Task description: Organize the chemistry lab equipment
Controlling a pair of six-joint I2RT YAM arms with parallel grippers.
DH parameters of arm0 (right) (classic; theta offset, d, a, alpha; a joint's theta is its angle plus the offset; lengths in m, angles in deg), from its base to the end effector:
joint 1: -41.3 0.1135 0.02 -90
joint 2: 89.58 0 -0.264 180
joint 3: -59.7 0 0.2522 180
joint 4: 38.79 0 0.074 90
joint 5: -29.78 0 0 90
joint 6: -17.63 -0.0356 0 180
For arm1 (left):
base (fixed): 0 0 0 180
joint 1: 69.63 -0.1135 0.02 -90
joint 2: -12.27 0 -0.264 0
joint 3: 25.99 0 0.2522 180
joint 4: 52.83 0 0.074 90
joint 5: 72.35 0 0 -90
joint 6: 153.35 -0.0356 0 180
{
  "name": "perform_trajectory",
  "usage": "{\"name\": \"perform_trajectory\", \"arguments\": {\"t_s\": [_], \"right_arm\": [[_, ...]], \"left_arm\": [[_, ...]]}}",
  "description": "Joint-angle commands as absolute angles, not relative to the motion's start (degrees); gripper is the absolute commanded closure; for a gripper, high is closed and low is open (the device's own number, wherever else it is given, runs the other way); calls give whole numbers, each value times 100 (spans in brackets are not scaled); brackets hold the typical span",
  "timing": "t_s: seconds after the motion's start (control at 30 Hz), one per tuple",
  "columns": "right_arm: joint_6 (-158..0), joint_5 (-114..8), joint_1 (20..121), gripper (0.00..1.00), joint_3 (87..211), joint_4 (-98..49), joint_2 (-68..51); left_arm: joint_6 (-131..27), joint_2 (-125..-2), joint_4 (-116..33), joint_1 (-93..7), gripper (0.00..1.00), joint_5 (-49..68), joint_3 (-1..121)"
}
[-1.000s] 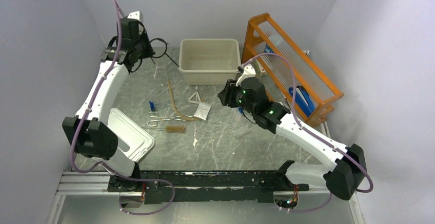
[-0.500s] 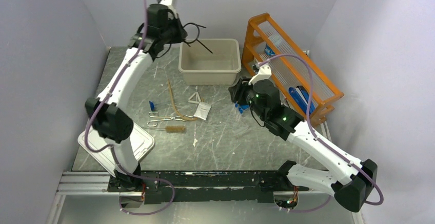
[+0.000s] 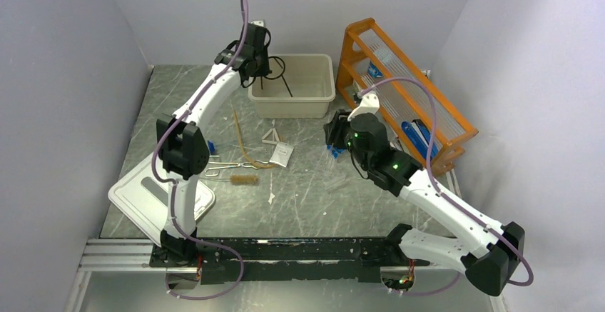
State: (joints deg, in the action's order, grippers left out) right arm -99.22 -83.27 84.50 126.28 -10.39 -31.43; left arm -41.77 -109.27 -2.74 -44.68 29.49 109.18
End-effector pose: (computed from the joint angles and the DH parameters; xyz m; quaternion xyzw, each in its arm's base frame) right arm 0.1776 0.1476 0.3383 -0.0006 0.8106 0.1887 0.5543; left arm 0.4480 -0.2004 0.3333 -0.0203 0.8890 -0.0924 0.4480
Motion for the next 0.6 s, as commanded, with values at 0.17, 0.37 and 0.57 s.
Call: {"name": "perform_trajectory", "arguments": {"t_s": [0.17, 0.37, 0.57], "right_arm": [[-10042, -8387, 8461, 53, 12545, -1088, -2983], [-10066, -8340, 8463, 53, 12549, -1117, -2833], [-10060, -8288, 8461, 53, 12563, -1169, -2715]], "left_arm": [[-4329, -11460, 156, -4495, 95, 3832, 11499], [-4002, -11450, 523, -4535, 95, 4486, 11499], [-3583, -11504, 531, -4602, 95, 4633, 11536]]}}
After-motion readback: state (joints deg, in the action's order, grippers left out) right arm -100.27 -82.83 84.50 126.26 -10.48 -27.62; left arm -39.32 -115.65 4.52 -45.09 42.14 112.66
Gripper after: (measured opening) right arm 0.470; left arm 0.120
